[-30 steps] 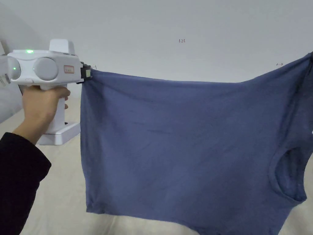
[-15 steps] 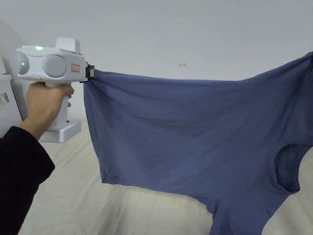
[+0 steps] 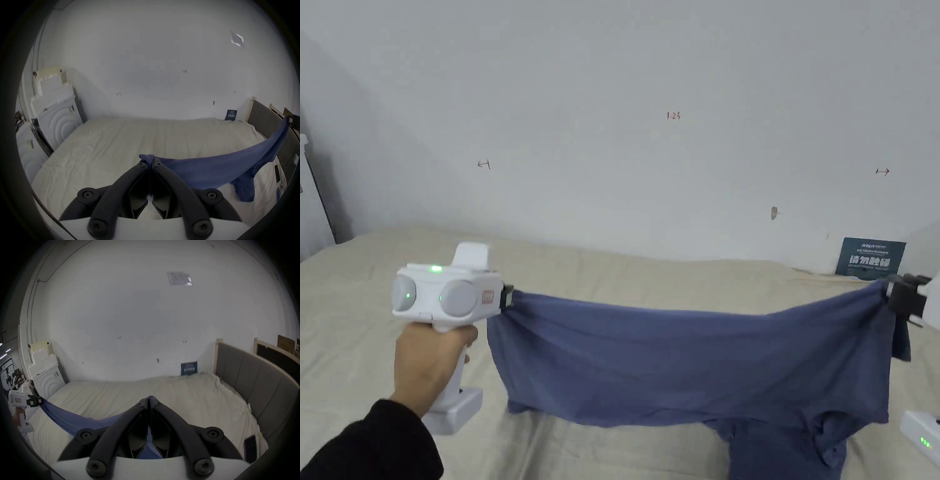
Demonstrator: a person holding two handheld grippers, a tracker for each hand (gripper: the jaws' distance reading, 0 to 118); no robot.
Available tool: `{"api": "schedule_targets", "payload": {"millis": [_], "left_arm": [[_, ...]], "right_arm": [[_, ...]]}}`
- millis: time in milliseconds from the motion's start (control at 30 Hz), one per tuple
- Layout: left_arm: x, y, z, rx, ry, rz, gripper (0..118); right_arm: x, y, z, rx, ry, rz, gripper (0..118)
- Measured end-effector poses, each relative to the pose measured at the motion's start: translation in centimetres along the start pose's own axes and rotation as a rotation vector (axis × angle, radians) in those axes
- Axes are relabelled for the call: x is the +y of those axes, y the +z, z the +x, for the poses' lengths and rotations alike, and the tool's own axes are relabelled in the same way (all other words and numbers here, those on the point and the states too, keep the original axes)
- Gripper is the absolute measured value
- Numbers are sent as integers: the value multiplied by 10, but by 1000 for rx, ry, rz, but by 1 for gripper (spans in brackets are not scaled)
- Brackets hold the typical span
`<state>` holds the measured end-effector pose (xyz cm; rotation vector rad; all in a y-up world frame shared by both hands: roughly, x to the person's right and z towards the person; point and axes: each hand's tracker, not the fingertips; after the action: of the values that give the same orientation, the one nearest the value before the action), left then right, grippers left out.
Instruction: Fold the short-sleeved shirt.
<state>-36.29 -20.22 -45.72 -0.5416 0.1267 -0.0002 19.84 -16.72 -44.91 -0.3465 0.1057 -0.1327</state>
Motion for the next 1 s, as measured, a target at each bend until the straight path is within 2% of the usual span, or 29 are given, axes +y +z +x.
{"api": "schedule_targets", "payload": {"millis": [267, 433, 533, 800, 1000], "left_arm": [[-108, 5, -22, -28, 48, -122, 0], [-176, 44, -32, -56, 81, -182, 0], [-212, 70, -37, -65, 75, -210, 0], [-277, 128, -53, -59, 68, -271, 0], [-309, 172, -58, -57, 79, -278, 0]], "right_arm": [[-106, 35, 7, 23, -61, -123, 0], [-168, 96, 5, 21, -118, -169, 0], [-199, 137, 7, 28, -182, -192, 0], [-260, 231, 17, 3, -212, -238, 0], [-294, 279, 20, -42, -171, -279, 0]]}}
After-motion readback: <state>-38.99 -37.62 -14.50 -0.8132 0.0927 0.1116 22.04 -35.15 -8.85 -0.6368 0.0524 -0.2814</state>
